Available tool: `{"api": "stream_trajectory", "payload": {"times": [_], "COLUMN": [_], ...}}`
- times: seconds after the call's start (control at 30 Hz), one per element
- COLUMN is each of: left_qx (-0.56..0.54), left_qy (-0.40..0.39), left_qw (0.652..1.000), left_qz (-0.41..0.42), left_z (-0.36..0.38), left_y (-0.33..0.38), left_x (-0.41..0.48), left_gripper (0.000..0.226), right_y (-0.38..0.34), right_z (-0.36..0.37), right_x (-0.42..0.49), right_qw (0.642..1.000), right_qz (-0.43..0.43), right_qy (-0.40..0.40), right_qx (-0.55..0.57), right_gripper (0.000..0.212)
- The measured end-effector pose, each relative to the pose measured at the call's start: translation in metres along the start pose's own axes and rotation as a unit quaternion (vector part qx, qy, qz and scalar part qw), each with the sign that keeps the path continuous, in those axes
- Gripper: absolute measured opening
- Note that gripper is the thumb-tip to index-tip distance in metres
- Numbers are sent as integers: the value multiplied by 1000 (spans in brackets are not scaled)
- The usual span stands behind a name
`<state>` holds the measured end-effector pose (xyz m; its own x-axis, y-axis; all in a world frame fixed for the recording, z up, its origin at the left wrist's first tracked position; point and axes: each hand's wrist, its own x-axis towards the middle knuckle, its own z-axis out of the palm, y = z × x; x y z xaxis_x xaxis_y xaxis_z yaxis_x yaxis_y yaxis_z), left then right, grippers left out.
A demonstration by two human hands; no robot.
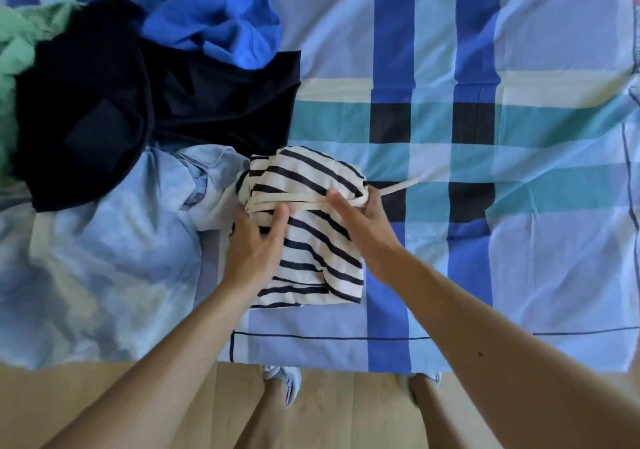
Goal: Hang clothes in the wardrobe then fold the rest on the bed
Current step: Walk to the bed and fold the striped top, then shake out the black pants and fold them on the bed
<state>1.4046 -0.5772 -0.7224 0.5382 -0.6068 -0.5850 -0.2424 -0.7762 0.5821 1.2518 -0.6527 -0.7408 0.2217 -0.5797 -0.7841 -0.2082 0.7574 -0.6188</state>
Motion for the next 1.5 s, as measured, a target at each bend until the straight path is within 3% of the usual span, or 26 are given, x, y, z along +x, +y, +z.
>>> {"api": "stream_trajectory", "payload": {"times": [0.07, 0.2, 0.33, 0.47, 0.67, 0.8, 0.93, 1.1, 1.17, 1.23, 1.33, 1.43, 1.5], "left_qx": [18, 122, 19, -69, -119, -142, -83, 125, 165, 201, 233, 286, 358], "left_qy": [-26, 6, -62, -121, -219, -235, -184, -51, -3, 36, 96, -14, -90], "left_qw": [999, 993, 998, 990, 968, 962, 979, 987, 976, 960, 908, 819, 782], "left_qz": [-28, -6, 2, -3, -12, 7, 27, 81, 140, 193, 334, 497, 503], "left_z": [7, 9, 17, 63, 173, 252, 302, 308, 300, 291, 283, 291, 302], "left_y": [-1, -3, 4, 35, 88, 136, 165, 158, 150, 141, 142, 142, 127], "left_x": [1, -1, -17, -53, -109, -137, -142, -135, -134, -133, -136, -134, -120], "left_gripper": [60, 72, 58, 37, 47, 50, 55, 56, 52, 49, 60, 73, 77], "right_y": [3, 5, 9, 11, 10, -2, -7, 10, 20, 28, 39, 61, 74], "right_z": [10, 10, -23, -85, -219, -313, -372, -372, -363, -355, -346, -340, -342], "right_x": [0, -7, -26, -50, -88, -96, -76, -47, -48, -56, -66, -64, -62], "right_qw": [1000, 999, 997, 995, 988, 973, 953, 921, 897, 845, 793, 779, 774], "right_qz": [-9, -27, -57, -67, -61, -81, -99, -69, -84, -111, -174, -190, -163], "right_qy": [7, 19, 41, 64, 143, 200, 238, 254, 280, 337, 373, 306, 283], "right_qx": [22, 29, 40, 29, -27, -80, -158, -288, -332, -400, -448, -513, -542], "right_gripper": [54, 43, 40, 33, 42, 35, 42, 86, 94, 94, 83, 76, 75]}}
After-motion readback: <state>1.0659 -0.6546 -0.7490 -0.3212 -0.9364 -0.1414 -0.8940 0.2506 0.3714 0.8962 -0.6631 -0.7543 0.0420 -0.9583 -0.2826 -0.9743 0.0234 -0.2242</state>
